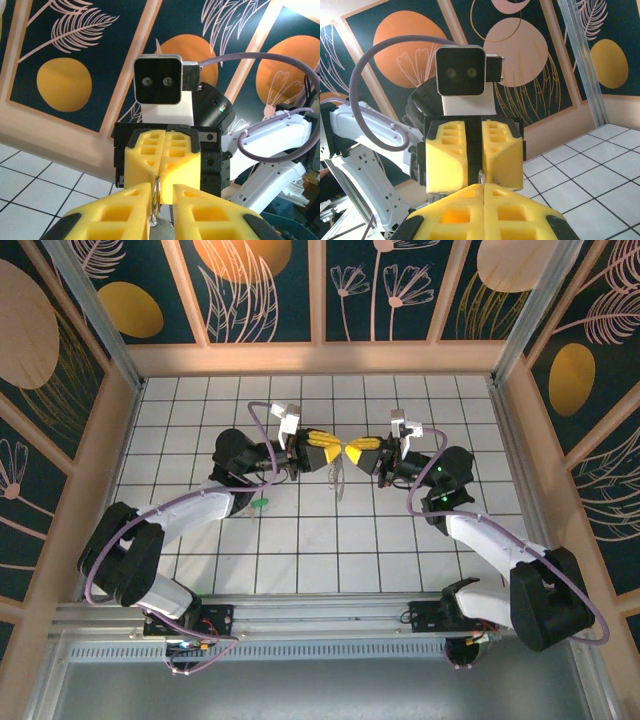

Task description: Put the keys on the keyring

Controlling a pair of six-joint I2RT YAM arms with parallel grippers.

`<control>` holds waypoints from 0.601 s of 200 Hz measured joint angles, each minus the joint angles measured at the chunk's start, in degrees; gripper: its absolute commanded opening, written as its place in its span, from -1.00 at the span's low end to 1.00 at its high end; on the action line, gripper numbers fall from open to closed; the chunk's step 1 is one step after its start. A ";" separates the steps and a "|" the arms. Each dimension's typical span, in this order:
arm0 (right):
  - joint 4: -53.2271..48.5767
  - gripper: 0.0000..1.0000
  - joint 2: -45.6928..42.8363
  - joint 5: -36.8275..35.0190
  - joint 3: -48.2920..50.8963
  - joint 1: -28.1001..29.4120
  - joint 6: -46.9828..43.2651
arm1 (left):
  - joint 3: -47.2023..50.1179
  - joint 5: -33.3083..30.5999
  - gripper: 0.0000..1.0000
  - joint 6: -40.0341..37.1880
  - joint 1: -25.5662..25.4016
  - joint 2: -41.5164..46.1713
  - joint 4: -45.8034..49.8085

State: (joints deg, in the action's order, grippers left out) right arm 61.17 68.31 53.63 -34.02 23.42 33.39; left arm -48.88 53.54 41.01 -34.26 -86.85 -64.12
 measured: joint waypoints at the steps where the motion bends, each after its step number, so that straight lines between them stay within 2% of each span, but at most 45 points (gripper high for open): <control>1: 0.00 -1.00 0.00 0.00 0.00 0.00 0.00 | 0.00 0.02 -0.80 0.02 -0.02 0.00 -0.02; 19: 0.00 -1.00 0.00 -0.04 0.00 0.20 0.00 | -0.33 0.09 -1.00 -0.13 -0.02 -0.31 0.07; 59: -0.04 -1.00 0.00 -0.07 -0.28 0.20 -0.04 | -0.72 0.13 -1.00 -0.44 -0.02 -0.33 0.33; 72: -0.28 -0.45 0.00 -0.07 -0.50 0.15 -0.28 | -1.09 0.20 -1.00 -0.76 -0.02 -0.33 0.70; 83: -1.46 -0.18 -0.02 -0.02 -0.92 0.17 -1.09 | -1.57 0.26 -1.00 -1.46 -0.22 -0.33 1.84; 92: -2.64 -0.10 -0.20 -0.07 -1.05 0.04 -1.64 | -1.99 0.31 -1.00 -2.89 -0.46 -0.31 3.61; 120: -7.50 -0.04 -3.13 -0.07 -1.05 -2.08 -4.09 | -3.69 0.48 -1.00 -8.76 -0.79 0.24 12.04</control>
State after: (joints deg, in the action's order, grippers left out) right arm 53.67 65.19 53.56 -35.07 21.34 29.30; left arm -52.58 54.02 32.25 -35.05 -86.61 -52.07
